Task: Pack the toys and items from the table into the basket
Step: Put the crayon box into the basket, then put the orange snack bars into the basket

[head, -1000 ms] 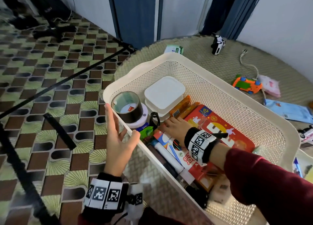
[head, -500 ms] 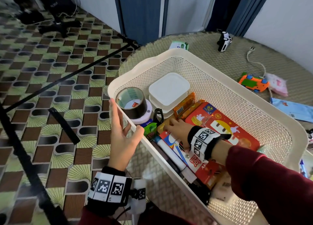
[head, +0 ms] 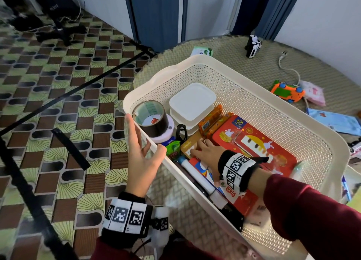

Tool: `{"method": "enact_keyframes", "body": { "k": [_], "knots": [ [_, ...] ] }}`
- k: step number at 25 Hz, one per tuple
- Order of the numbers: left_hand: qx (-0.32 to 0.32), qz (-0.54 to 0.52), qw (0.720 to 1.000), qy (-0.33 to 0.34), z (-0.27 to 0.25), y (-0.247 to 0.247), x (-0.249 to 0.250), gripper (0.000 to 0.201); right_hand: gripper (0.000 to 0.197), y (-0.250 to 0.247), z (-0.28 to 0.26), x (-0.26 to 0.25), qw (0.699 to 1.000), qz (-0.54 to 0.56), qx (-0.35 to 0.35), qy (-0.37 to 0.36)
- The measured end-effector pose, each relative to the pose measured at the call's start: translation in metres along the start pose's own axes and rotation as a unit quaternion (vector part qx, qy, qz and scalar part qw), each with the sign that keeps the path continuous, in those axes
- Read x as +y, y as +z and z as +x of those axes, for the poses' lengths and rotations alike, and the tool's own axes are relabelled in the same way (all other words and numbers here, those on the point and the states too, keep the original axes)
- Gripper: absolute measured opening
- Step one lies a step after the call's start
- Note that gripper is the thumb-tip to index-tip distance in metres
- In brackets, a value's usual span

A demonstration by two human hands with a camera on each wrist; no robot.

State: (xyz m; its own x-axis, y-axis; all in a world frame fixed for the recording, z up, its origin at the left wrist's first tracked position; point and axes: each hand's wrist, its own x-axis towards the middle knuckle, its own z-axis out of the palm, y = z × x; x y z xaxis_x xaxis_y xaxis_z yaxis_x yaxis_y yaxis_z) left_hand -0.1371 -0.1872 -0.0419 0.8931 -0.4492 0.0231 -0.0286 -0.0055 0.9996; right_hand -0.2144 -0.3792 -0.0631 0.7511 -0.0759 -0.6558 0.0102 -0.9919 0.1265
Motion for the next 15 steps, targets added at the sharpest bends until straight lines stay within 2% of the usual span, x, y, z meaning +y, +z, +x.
{"method": "enact_keyframes", "body": {
  "k": [2, 5, 8, 11, 15],
  "knots": [
    [-0.006, 0.005, 1.0, -0.002, -0.001, 0.001, 0.004, 0.1, 0.111, -0.004, 0.0, 0.001, 1.0, -0.003, -0.008, -0.005],
    [-0.003, 0.059, 0.998, -0.011, -0.004, 0.002, 0.013, 0.1, 0.103, -0.002, 0.001, 0.011, 0.998, 0.061, -0.013, -0.029],
    [0.035, 0.18, 0.983, 0.021, -0.003, 0.003, 0.015, 0.098, 0.073, -0.003, -0.005, 0.015, 0.988, 0.15, 0.009, -0.021],
    [0.03, 0.221, 0.97, 0.096, -0.003, 0.005, 0.025, 0.08, 0.04, -0.023, -0.017, 0.013, 0.971, 0.222, 0.088, 0.004],
    [-0.031, 0.176, 0.981, 0.073, -0.002, 0.016, 0.057, 0.044, 0.034, -0.055, -0.051, 0.019, 0.943, 0.285, 0.17, 0.007]
  ]
}}
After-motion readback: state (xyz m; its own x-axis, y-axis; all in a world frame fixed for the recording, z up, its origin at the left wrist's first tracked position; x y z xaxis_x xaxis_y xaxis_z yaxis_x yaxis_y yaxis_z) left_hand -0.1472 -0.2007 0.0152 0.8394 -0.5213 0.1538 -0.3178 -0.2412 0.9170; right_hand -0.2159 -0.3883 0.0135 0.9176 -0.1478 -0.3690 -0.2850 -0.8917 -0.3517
